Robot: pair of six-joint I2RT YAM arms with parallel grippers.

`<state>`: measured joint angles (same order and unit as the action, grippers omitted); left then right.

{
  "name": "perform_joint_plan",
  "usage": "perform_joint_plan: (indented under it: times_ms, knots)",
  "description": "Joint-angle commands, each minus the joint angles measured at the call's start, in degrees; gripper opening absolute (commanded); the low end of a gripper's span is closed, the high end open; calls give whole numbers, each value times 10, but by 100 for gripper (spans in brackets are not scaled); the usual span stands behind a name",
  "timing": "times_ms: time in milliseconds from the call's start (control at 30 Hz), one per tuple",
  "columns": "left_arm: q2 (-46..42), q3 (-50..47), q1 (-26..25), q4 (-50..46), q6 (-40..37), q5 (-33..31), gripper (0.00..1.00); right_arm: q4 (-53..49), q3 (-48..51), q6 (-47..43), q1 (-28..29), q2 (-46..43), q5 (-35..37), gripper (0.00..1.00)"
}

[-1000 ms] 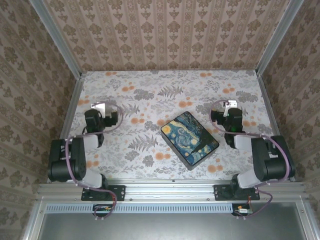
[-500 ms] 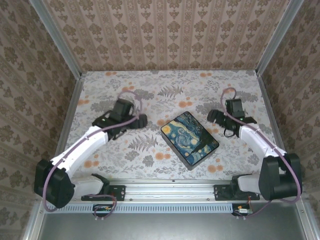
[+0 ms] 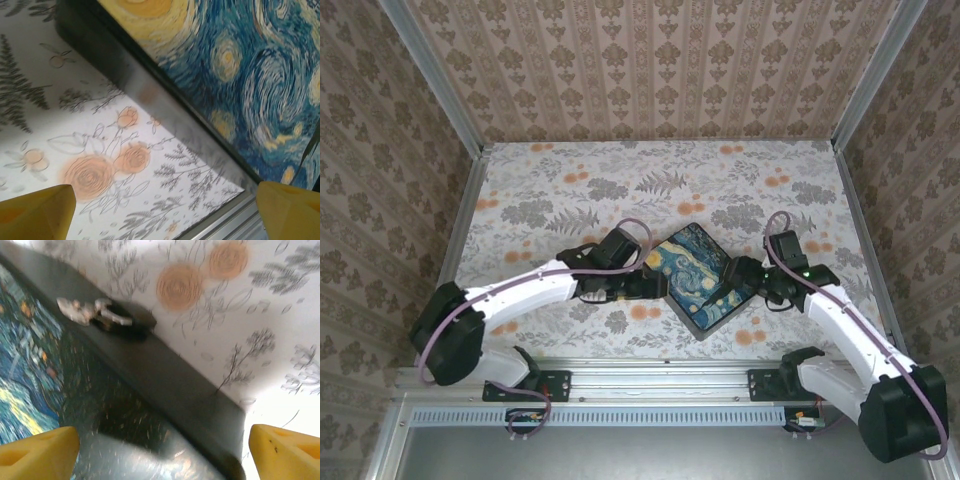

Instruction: Unlock the padlock with the key

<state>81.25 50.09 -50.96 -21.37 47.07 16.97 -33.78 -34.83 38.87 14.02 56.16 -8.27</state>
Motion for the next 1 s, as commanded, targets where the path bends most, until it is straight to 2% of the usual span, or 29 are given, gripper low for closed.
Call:
perform_joint_plan:
  times_ms: [0,133,267,433,533,633,700,833,967]
  knots:
    - [19,13,16,71,38,20,94,-21,5,31,35,4,-10,89]
    - [53,34,72,95,40,13,94,2,-10,69,94,28,-3,88]
    - [83,76,147,97,3,25,93,41,-48,102,157,80,15,89]
    - [152,175,211,44,-78,72,93,81,-152,102,244,221,31,90]
    - [196,222,233,17,-106,90,93,89,-217,93,273,306,34,90]
    - [229,272,253,-18,-135,88,91,106,-260,92,286,355,30,91]
    - [230,313,273,-69,-163,50,90,107,-283,89,288,376,27,91]
    - [182,369,283,-203,-224,-121,92,79,-317,61,286,392,31,92]
    - [100,320,287,-277,-236,-198,94,64,-316,39,280,389,21,93]
